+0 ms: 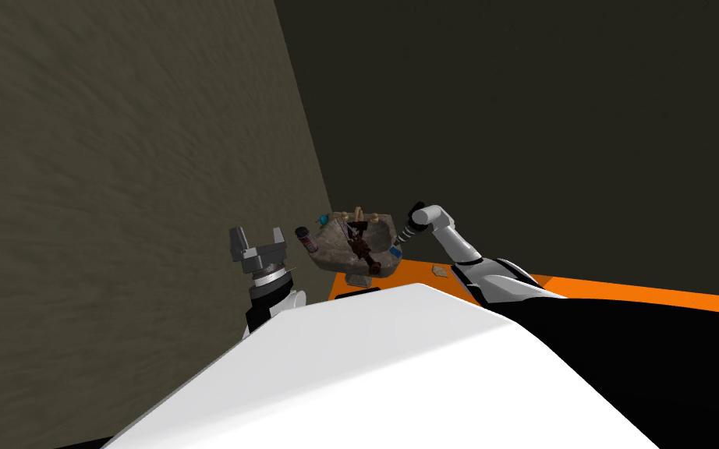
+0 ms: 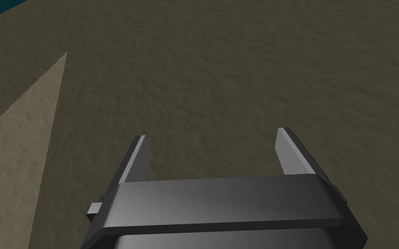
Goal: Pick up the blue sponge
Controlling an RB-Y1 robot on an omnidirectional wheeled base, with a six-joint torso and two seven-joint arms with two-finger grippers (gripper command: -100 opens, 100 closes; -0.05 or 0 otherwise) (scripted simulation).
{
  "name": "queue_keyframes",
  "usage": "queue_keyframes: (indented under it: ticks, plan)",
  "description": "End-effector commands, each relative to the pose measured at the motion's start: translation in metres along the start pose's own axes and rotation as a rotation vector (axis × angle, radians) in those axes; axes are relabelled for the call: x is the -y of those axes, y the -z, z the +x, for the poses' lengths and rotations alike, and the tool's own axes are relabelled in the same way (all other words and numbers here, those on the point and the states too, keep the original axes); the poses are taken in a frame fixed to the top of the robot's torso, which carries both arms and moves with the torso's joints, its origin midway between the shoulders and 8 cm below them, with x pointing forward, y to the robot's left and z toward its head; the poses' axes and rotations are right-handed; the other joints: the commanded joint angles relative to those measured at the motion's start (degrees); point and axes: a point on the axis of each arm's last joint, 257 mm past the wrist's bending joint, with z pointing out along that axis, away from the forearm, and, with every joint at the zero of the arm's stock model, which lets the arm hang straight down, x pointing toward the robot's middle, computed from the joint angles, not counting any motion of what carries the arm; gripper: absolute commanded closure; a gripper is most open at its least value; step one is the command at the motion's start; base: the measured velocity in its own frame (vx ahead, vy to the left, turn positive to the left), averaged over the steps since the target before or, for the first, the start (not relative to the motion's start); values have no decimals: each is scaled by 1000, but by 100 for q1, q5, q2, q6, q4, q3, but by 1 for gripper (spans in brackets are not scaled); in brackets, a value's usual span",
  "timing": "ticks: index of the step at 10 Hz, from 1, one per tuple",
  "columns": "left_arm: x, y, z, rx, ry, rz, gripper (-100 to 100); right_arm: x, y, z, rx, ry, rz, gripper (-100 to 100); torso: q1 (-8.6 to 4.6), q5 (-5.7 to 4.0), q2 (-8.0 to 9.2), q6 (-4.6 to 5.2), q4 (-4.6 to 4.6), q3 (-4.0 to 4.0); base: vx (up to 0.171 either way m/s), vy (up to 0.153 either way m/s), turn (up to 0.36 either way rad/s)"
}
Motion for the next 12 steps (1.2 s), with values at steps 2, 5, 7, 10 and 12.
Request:
queue_keyframes:
  ticks: [2,5,7,10,12]
  plan:
    - [0,0,0,0,0,0,0,2,4,-12,48,-14,14,-100,-3,-1,-3,0,-1,-2,5,92,-27]
    - [0,0,0,0,0,0,0,7,5,-32,122,-33,42,-100,-18,-5,-1,0,0,-1,-4,74,-21]
    - [0,0,0,0,0,0,0,16,-2,-51,186,-46,73,-100,-13,-4,3,1,0,1,-25,88,-28]
    - [0,0,0,0,0,0,0,11,-11,-50,166,-44,65,-100,-41,-9,0,1,0,0,-10,17,-1]
    - [0,0,0,0,0,0,0,8,-20,-52,164,-45,64,-100,-43,-11,2,0,0,1,-20,13,4]
